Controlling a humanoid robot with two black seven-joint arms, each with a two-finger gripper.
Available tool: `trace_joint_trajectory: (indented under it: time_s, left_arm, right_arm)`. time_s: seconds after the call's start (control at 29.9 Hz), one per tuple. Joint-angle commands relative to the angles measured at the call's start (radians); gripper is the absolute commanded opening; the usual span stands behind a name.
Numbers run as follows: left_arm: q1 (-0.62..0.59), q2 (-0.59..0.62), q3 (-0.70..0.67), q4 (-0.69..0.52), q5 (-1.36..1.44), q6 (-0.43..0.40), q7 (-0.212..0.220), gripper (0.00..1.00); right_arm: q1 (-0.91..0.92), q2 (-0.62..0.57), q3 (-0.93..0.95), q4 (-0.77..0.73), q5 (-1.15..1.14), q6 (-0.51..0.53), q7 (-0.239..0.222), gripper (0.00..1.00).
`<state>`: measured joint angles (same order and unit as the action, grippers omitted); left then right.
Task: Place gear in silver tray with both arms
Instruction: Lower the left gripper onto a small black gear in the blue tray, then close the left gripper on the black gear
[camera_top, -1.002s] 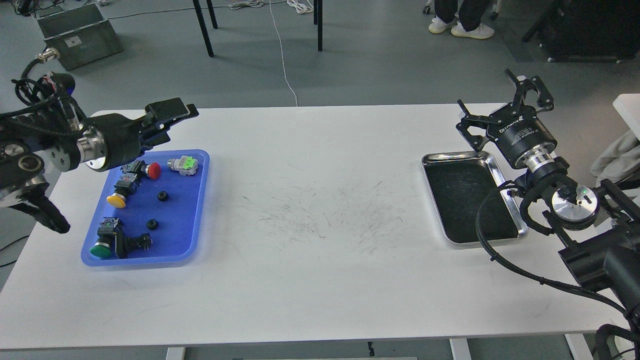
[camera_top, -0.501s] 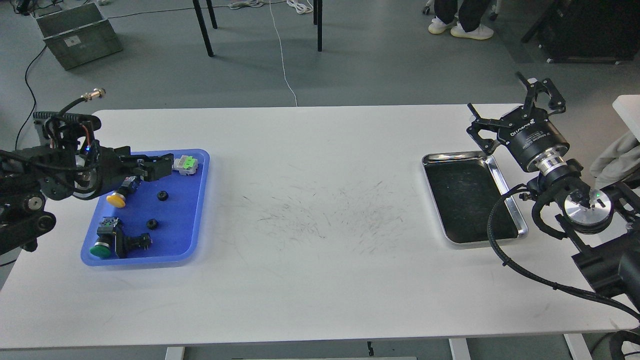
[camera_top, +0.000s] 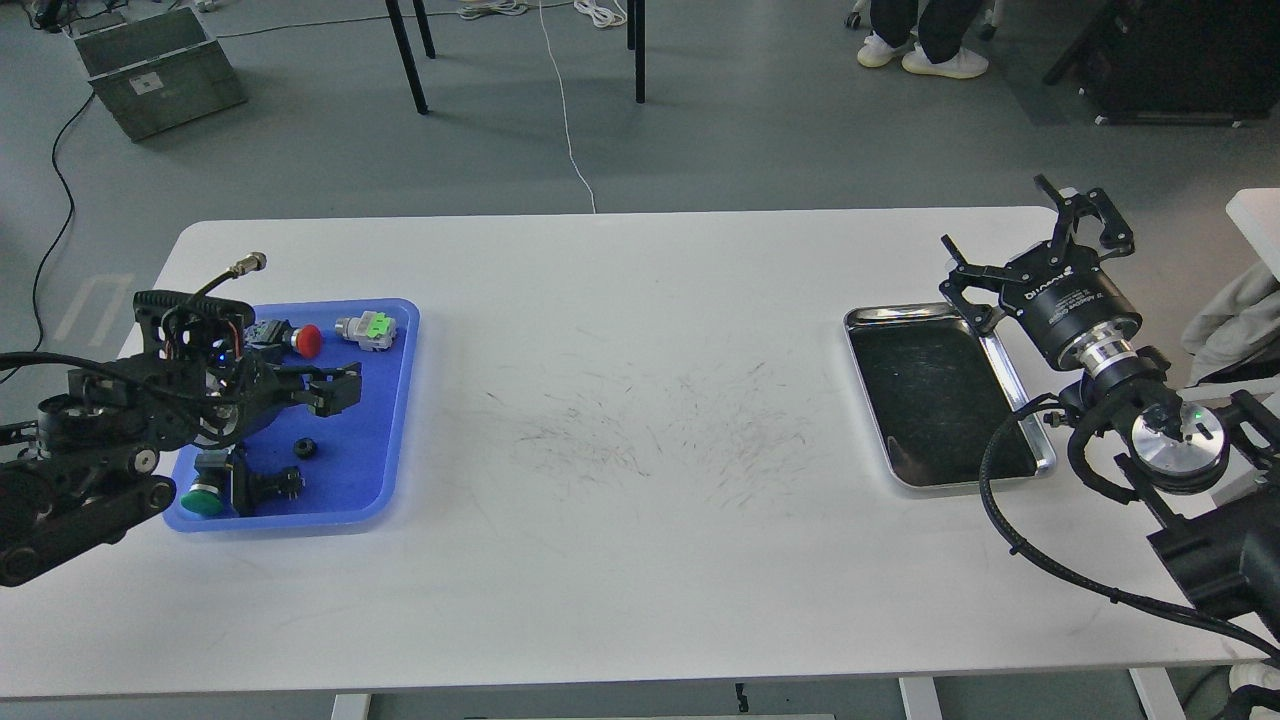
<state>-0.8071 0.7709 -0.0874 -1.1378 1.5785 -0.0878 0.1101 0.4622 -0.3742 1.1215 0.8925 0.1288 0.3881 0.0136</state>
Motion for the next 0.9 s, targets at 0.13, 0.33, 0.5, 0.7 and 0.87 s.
trace_joint_trajectory:
  time_s: [0.13,0.33,0.5,0.7,0.87]
  left_arm:
    - [0.028,-0.041,0.0,0.052,0.0,0.0,-0.003,0.89]
    - [0.031,-0.062,0.0,0.09,0.0,0.0,-0.012,0.82]
    - [0.029,-0.091,0.0,0.138,0.0,0.0,-0.023,0.75]
    - [0.037,-0.104,0.002,0.185,0.003,0.0,-0.033,0.65]
    - [0.037,-0.11,0.015,0.205,0.003,0.0,-0.036,0.56]
  right_arm:
    - [-0.002,-0.002,0.001,-0.004,0.0,0.002,0.0,0.99]
    - [-0.002,-0.002,0.001,-0.02,0.0,0.003,0.0,0.99]
    - [-0.004,-0.002,0.003,-0.023,0.0,0.003,0.0,0.99]
    - [-0.01,-0.002,0.003,-0.024,0.0,0.003,0.0,0.99]
    - [-0.01,-0.002,0.001,-0.024,0.0,0.003,0.0,0.99]
